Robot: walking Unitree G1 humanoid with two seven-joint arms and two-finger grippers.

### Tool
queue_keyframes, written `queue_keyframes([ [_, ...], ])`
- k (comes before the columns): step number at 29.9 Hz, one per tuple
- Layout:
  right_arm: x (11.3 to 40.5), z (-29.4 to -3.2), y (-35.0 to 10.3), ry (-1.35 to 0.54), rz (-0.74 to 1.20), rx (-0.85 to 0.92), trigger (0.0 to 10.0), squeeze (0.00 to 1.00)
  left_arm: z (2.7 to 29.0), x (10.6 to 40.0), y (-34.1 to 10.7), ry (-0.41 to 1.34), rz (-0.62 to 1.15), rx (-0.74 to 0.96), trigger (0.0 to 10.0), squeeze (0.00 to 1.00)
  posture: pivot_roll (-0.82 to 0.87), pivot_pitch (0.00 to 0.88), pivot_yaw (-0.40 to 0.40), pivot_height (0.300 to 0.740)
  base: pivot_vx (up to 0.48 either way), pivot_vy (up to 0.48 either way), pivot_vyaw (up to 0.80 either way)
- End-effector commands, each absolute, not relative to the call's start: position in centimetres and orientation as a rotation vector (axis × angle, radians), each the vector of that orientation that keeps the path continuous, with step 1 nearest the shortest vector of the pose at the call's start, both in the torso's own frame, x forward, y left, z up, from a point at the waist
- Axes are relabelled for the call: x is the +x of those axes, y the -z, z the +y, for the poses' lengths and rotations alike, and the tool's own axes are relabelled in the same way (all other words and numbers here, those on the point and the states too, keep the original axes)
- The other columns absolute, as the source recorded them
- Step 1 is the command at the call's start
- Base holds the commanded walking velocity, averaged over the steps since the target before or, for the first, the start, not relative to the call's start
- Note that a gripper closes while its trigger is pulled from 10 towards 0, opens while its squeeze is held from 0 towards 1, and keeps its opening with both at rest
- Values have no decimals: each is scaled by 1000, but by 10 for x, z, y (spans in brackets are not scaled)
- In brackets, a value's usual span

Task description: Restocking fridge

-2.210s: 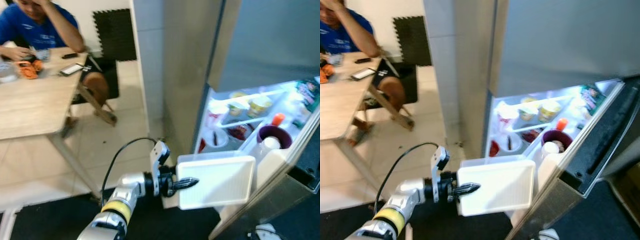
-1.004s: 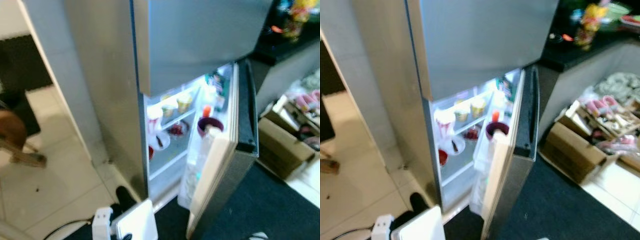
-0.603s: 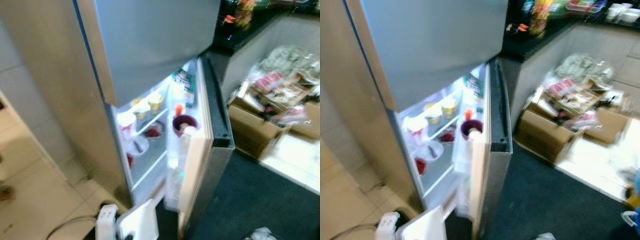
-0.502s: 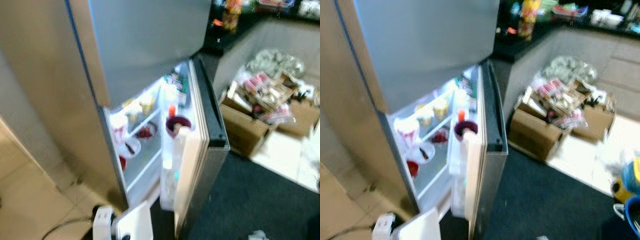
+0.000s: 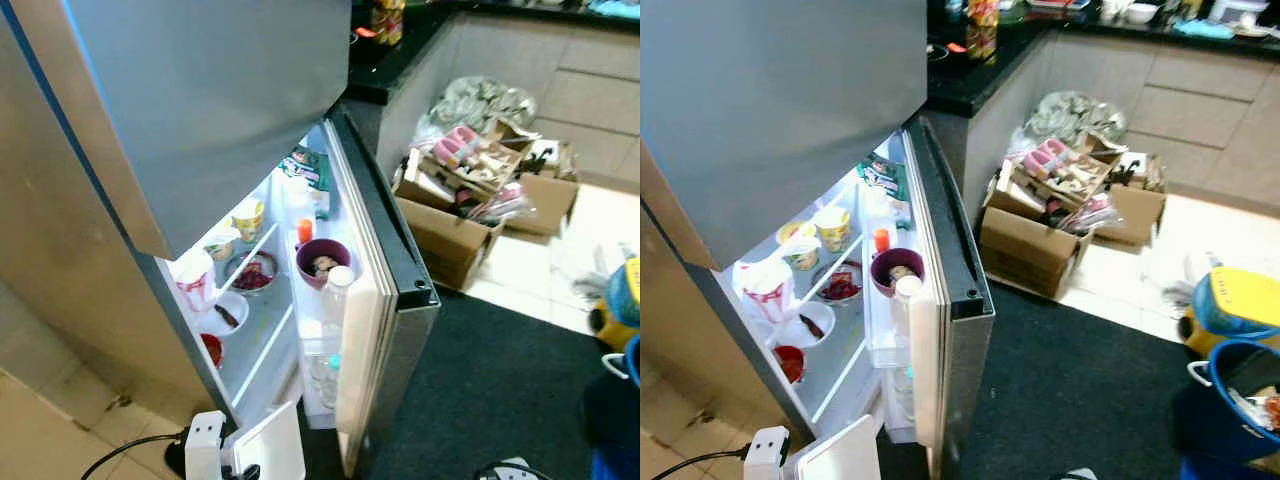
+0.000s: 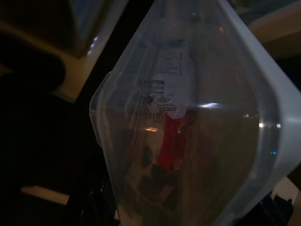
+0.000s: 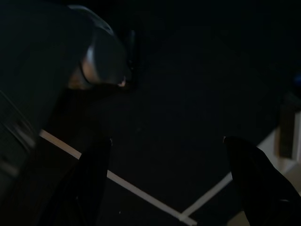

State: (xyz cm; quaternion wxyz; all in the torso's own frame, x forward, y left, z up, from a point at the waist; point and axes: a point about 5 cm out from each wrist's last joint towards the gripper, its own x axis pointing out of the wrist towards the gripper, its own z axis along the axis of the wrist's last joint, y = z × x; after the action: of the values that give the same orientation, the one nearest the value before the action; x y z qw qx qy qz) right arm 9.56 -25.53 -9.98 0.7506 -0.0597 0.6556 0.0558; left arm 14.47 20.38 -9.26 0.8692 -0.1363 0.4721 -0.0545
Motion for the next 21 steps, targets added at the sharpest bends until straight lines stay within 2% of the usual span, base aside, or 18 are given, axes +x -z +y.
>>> queue_keyframes([
  [1,101,-259,97,-106,1404,-123,10000,0,197,132,99,109,1040,-314,10000,0,-79,0,24,740,0,-379,0],
  [12,101,-255,99,-110,1404,-114,10000,0,198,133,99,64,1033,-333,10000,0,-81,0,26,740,0,0,0],
  [18,108,-239,102,-120,1394,-106,10000,0,199,130,100,48,1059,-314,10000,0,-82,0,25,740,0,0,0],
  [21,110,-236,102,-122,1391,-103,10000,0,197,129,101,51,1072,-299,10000,0,-83,0,24,740,-331,0,0],
])
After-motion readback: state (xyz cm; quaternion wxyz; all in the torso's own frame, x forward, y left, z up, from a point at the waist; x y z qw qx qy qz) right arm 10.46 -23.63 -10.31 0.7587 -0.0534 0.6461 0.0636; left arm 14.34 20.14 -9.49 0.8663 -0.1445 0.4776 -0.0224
